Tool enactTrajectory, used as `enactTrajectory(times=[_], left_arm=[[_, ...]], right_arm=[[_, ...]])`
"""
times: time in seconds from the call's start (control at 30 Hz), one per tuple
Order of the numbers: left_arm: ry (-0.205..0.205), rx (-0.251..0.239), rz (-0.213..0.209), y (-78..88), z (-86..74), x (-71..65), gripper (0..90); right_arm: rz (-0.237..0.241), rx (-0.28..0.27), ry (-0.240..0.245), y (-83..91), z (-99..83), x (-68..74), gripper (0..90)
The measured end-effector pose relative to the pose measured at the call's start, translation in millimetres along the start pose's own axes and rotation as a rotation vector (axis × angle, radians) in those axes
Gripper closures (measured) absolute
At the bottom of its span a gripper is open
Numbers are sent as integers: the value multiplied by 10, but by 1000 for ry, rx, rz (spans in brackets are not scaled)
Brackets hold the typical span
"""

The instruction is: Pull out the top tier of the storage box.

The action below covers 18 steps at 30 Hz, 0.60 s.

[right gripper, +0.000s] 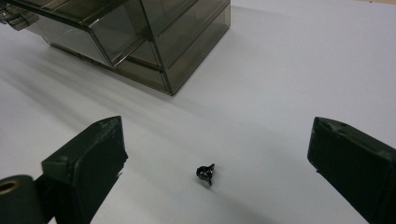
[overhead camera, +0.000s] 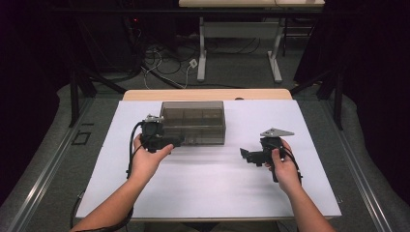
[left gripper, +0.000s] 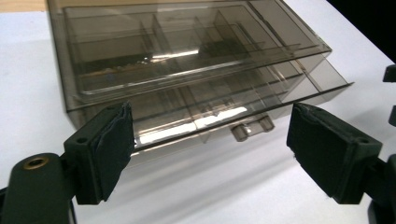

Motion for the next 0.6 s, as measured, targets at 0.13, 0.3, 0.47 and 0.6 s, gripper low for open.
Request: enactTrajectory(times=[0.13,0.3,0.47,0.6], left_arm=[[2,7,19,12,10,77,159],[8,10,43,15,17,165,165],[4,11,63,13,21,242,193],[9,12,77,9,23,306,224]], right_arm=[[4,1,-1,-3,-1,5,37],[0,4,4,-6,-4,0,37],[4,2,2,-6,-3,5,37],[4,2,2,-5,-3,5,37]])
Point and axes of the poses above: each handheld gripper's, and its own axes: y roughly backward along the jaws, z roughly out of its top, x roughly to its left, the point moved 4 cm from there along -y, roughly forward along the jaws, and after that the axes turned 10 degrees about z, right-handed, at the moved point
